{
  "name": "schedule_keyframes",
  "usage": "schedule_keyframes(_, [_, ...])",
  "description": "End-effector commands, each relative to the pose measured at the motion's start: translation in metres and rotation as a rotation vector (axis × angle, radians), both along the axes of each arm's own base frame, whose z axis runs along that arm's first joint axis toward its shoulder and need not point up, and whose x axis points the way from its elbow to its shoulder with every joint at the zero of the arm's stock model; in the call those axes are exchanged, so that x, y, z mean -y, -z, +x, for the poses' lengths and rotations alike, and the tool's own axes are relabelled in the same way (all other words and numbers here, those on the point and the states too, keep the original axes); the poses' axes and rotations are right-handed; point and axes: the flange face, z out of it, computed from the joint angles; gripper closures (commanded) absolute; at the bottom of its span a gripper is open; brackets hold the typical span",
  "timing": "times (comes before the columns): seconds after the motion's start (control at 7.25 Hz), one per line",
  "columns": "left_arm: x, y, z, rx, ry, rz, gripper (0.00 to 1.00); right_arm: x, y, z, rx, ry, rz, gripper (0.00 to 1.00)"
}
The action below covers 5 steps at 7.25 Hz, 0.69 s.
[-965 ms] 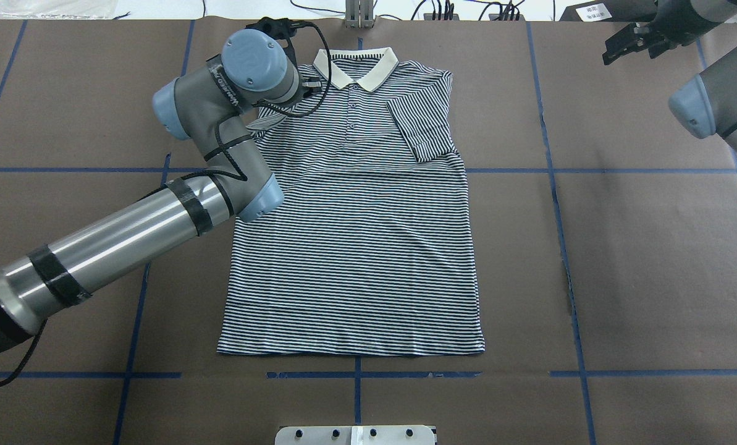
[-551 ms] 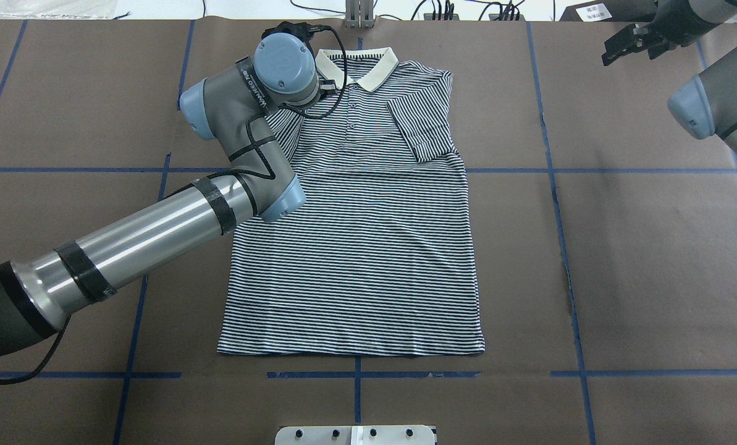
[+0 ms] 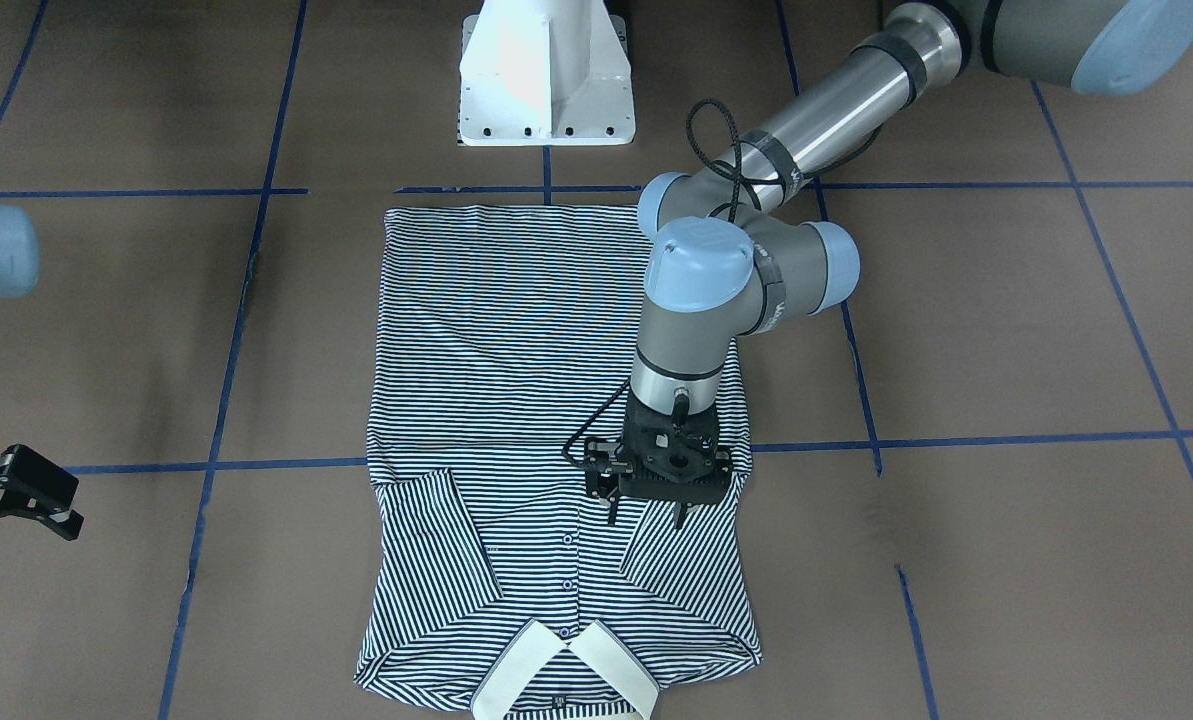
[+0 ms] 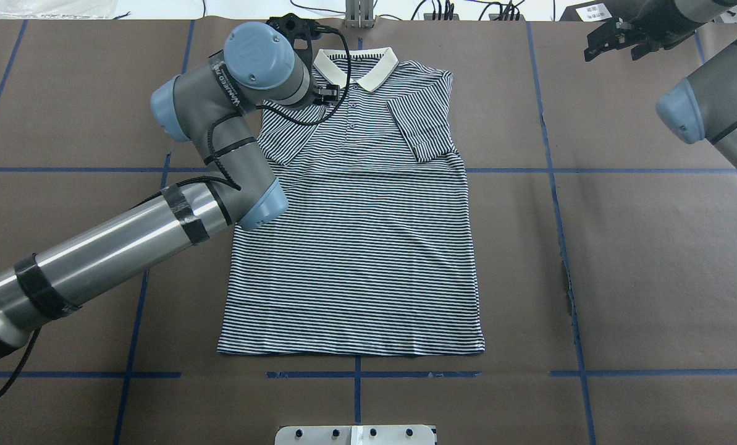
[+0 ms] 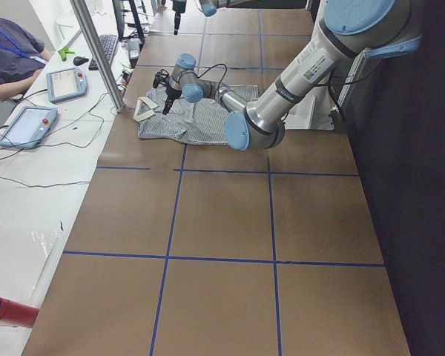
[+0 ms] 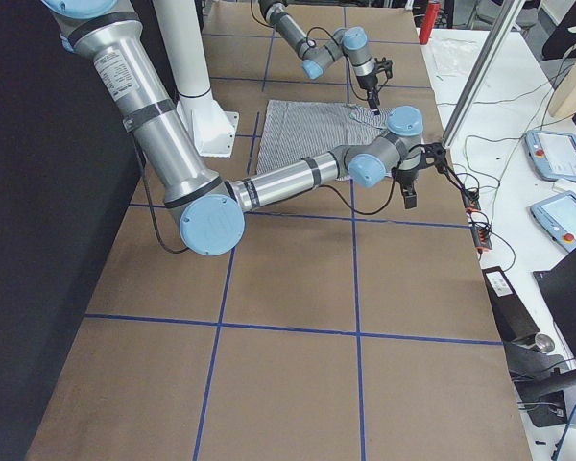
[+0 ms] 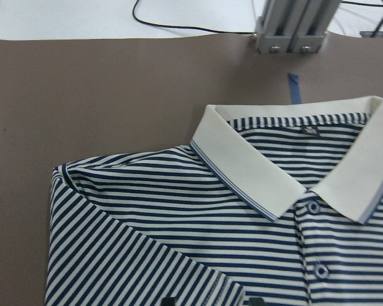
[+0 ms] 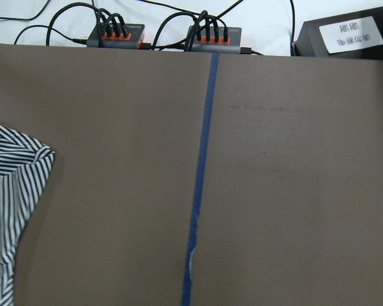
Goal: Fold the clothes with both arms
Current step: 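Fold the sleeve inward over the shirt body with the left gripper, then move both grippers to the hem corners nearest the robot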
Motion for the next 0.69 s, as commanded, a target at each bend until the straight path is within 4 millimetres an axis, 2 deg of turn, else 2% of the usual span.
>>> schedule_keyframes(0.0, [-0.057, -0.016, -0.059, -0.059, -0.027, 0.051, 0.0, -0.052, 0.053, -0.056, 0.108, -0.09, -0.108, 0.0])
schedule_keyframes(0.14, [-0.089, -0.016, -0.084, -0.096, -0.04, 0.08, 0.0, -0.117, 0.076, -0.09, 0.152, -0.131, -0.128, 0.0])
schedule_keyframes(0.28, [-0.13, -0.031, -0.079, -0.12, -0.119, 0.071, 0.0, -0.184, 0.089, -0.109, 0.191, -0.137, -0.147, 0.0])
schedule_keyframes(0.41, [-0.172, -0.019, -0.073, -0.163, -0.171, 0.082, 0.0, -0.232, 0.094, -0.127, 0.217, -0.118, -0.188, 0.0])
schedule_keyframes(0.55, [-0.209, -0.039, -0.076, -0.176, -0.178, 0.028, 0.0, -0.285, 0.097, -0.147, 0.215, -0.127, -0.2, 0.01])
